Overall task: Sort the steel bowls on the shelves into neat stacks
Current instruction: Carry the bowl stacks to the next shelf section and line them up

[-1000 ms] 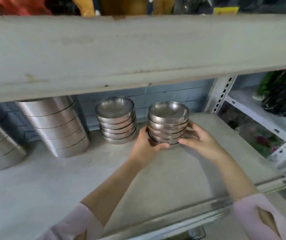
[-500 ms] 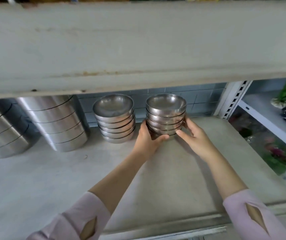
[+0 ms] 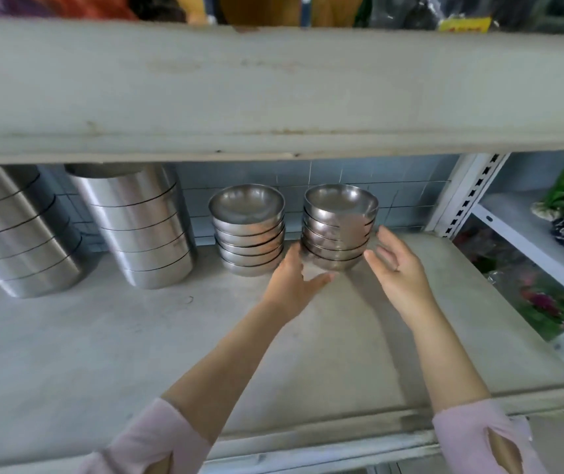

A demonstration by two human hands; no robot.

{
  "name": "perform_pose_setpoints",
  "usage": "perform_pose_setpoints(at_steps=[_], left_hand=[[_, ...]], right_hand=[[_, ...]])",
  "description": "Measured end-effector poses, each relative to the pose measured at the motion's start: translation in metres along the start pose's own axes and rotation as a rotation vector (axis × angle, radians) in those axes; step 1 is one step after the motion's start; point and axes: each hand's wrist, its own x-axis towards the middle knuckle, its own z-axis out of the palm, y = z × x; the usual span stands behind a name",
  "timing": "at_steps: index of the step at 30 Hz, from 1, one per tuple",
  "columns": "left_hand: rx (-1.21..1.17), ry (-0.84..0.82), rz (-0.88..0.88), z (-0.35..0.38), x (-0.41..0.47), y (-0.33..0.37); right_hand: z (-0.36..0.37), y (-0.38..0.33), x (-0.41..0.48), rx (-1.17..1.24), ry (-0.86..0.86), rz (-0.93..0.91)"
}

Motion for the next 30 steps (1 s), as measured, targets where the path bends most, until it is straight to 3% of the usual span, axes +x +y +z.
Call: perform_pose_setpoints(at_steps=[6,11,22,30], left_hand=[[0.065,-0.024,0.153,-0.088,-0.103,-0.025],[0.238,0.221,0.161,-0.205,-0.206,-0.075],[0.372,0.81,-0.121,-0.419,-0.464,-0.199],[0.319,1.091,-0.304,-0.509,-0.572,-0.277]], right_hand=[[0.043,-0.058,-0.098,0.0,0.052,-0.173],[0.134,-0.099,-0.172,-0.101,-0.033,-0.319],[0.415,-0.191,-0.325,-0.168,-0.39,-0.806],[0.575,-0.24,-0.394,-0.084,-0.611,-0.932]])
